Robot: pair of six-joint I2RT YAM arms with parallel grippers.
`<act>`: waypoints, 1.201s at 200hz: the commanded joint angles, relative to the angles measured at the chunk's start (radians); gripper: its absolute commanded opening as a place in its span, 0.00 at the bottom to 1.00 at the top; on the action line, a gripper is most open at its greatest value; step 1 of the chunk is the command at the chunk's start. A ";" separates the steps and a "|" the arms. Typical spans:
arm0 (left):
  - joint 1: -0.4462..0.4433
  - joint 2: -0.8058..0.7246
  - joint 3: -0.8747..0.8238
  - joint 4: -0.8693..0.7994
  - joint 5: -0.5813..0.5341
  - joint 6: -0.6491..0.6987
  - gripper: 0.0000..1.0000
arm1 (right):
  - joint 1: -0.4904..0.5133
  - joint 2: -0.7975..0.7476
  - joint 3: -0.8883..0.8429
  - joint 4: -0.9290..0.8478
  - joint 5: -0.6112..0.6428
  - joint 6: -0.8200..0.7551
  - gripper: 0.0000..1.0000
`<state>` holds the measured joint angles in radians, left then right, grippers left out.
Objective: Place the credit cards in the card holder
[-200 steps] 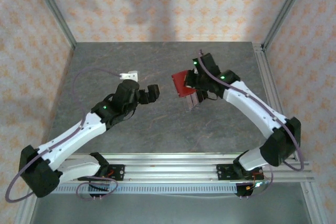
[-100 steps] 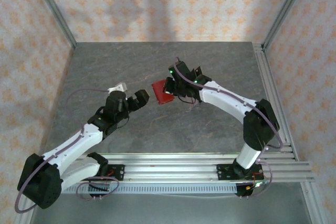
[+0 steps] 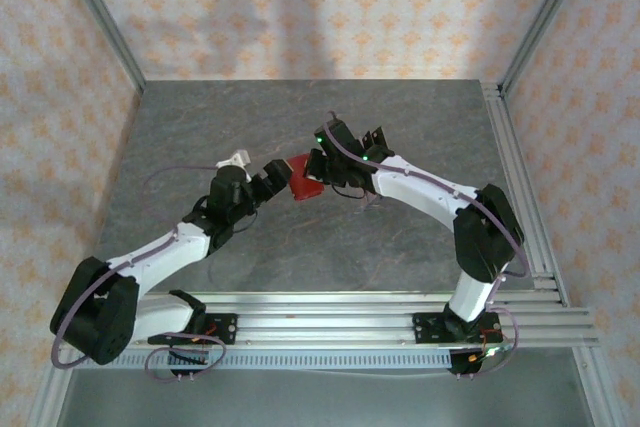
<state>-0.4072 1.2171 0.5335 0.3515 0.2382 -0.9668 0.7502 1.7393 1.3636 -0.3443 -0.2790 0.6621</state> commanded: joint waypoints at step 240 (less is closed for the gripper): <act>0.004 0.116 0.098 0.030 -0.035 0.056 0.00 | -0.011 -0.079 -0.046 -0.022 0.046 -0.063 0.00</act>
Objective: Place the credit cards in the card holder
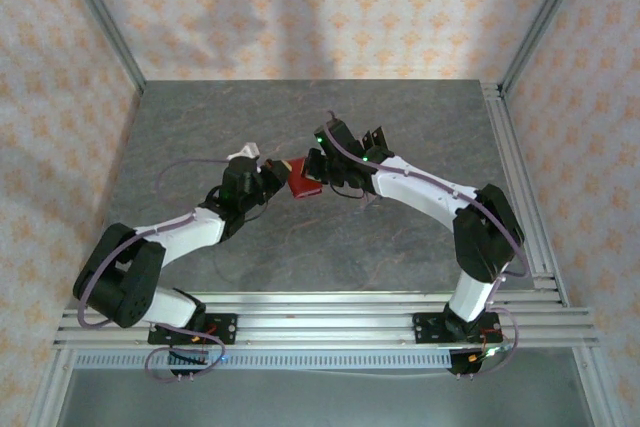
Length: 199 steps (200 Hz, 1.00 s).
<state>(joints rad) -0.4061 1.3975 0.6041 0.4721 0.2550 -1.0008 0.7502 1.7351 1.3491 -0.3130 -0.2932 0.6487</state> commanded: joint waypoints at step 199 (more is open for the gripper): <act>-0.017 -0.115 0.063 -0.173 -0.051 0.248 0.00 | 0.021 0.030 0.020 0.000 -0.071 -0.059 0.48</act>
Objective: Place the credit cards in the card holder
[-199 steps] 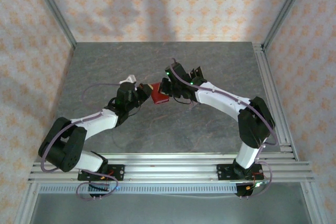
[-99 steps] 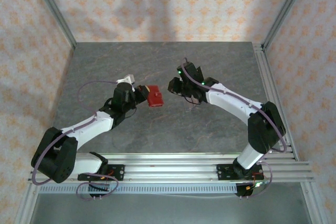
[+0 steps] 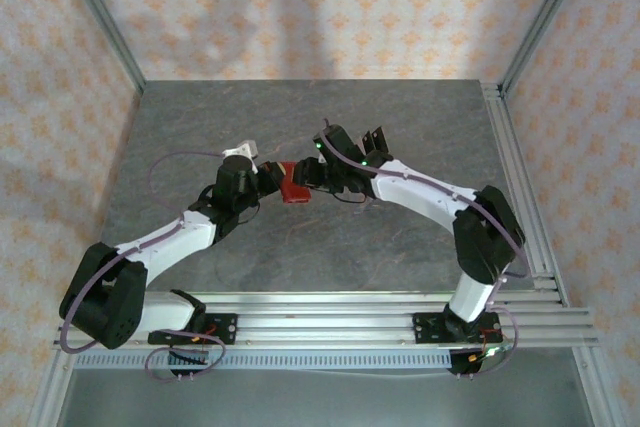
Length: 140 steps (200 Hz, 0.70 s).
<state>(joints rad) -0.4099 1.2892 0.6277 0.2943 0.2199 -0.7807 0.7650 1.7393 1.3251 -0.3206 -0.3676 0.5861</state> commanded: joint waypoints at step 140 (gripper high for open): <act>-0.035 -0.006 0.051 0.009 -0.032 0.023 0.00 | 0.005 0.057 0.045 -0.075 0.071 -0.043 0.00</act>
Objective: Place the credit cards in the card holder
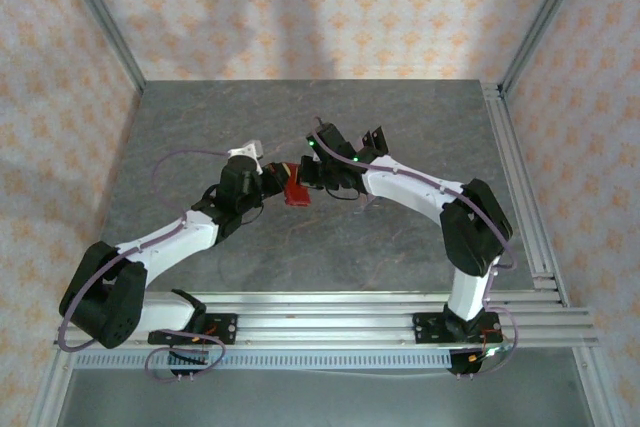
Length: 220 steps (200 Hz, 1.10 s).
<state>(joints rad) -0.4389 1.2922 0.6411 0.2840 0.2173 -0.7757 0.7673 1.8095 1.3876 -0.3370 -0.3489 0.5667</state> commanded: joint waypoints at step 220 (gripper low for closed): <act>0.002 0.110 0.014 -0.179 -0.164 0.104 0.48 | -0.065 -0.072 -0.196 0.070 -0.150 0.016 0.00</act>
<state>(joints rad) -0.4488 1.4242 0.6407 0.1581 0.0845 -0.7078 0.6933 1.7599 1.2030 -0.3187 -0.4572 0.5537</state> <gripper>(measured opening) 0.452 0.040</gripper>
